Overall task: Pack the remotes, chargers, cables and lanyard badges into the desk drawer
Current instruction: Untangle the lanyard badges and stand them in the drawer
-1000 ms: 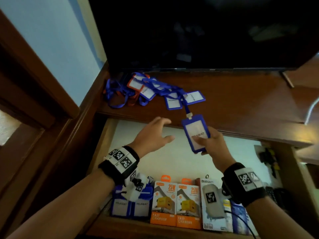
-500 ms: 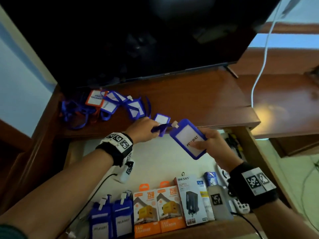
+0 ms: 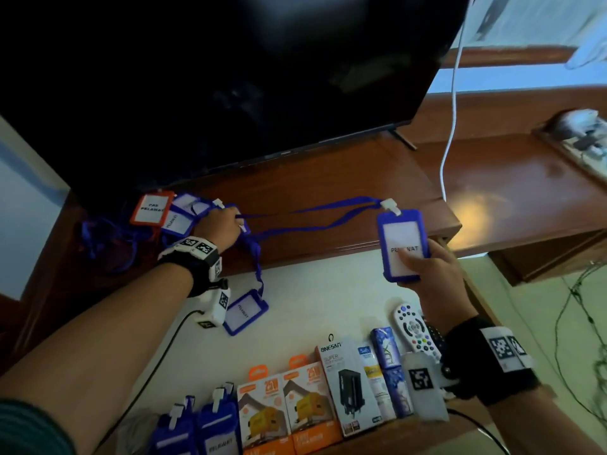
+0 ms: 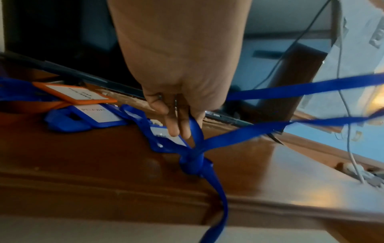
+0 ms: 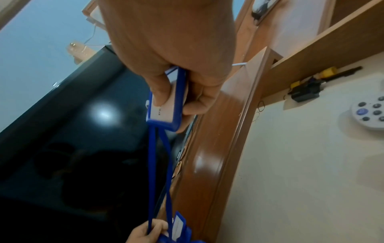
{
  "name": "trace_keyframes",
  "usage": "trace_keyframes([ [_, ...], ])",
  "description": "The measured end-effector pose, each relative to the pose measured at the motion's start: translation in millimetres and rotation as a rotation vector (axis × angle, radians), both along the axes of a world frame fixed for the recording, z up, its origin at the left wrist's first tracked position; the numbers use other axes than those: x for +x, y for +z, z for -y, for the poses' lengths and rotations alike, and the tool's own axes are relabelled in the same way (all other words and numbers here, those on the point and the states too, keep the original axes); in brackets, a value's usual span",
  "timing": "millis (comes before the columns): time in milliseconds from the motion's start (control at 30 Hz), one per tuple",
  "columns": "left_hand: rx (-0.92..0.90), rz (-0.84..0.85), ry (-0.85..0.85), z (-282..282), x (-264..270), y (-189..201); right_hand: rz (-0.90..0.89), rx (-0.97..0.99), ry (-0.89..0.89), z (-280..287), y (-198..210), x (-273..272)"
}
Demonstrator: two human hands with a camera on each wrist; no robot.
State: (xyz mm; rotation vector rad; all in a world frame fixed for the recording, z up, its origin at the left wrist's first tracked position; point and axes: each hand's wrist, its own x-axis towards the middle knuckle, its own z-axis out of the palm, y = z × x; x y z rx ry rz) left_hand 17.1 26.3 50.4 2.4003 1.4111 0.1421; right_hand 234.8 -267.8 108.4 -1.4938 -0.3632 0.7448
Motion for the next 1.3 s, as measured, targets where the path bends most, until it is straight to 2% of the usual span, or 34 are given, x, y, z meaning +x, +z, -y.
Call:
trace_keyframes([
  [267, 0.023, 0.329, 0.239, 12.3, -11.6, 12.6, -0.170, 0.014, -0.288, 28.9, -23.2, 17.2],
  [367, -0.081, 0.456, 0.300, 29.1, -11.3, 20.0, -0.190, 0.030, -0.333, 35.0, -27.9, 15.4],
  [433, -0.215, 0.551, 0.354, 43.7, -5.5, 27.4, -0.197, 0.027, -0.322, 38.2, -28.5, 13.1],
  [500, -0.367, 0.657, 0.382, 64.0, 1.4, 36.4, -0.190, 0.029, -0.259, 40.7, -26.9, 9.9],
  [567, -0.456, 0.692, 0.330, 88.2, 7.1, 43.5, -0.173, 0.031, -0.162, 42.5, -24.1, 5.4],
  [633, -0.485, 0.630, 0.282, 111.7, 12.5, 43.1, -0.157, 0.018, -0.044, 42.9, -22.4, -0.2],
  [700, -0.446, 0.538, 0.314, 139.1, 18.6, 39.2, -0.146, -0.014, 0.052, 42.5, -23.4, -5.1],
  [767, -0.438, 0.544, 0.358, 168.0, 27.4, 35.7, -0.154, -0.043, 0.130, 42.6, -25.4, -8.7],
  [867, -0.660, 0.677, 0.332, 211.2, 44.5, 40.1, -0.153, -0.088, 0.270, 43.6, -26.5, -14.8],
  [933, -0.772, 0.698, 0.315, 235.1, 53.2, 43.8, -0.134, -0.112, 0.384, 44.8, -26.8, -20.9],
  [1033, -0.769, 0.738, 0.373, 258.0, 60.4, 40.1, -0.092, -0.147, 0.527, 47.1, -28.7, -27.7],
  [1200, -0.603, 0.942, 0.511, 277.9, 54.1, 32.1, -0.054, -0.226, 0.719, 51.7, -36.2, -33.5],
  [1300, -0.546, 0.989, 0.555, 285.1, 46.1, 30.1, -0.063, -0.221, 0.696, 52.2, -35.6, -37.2],
])
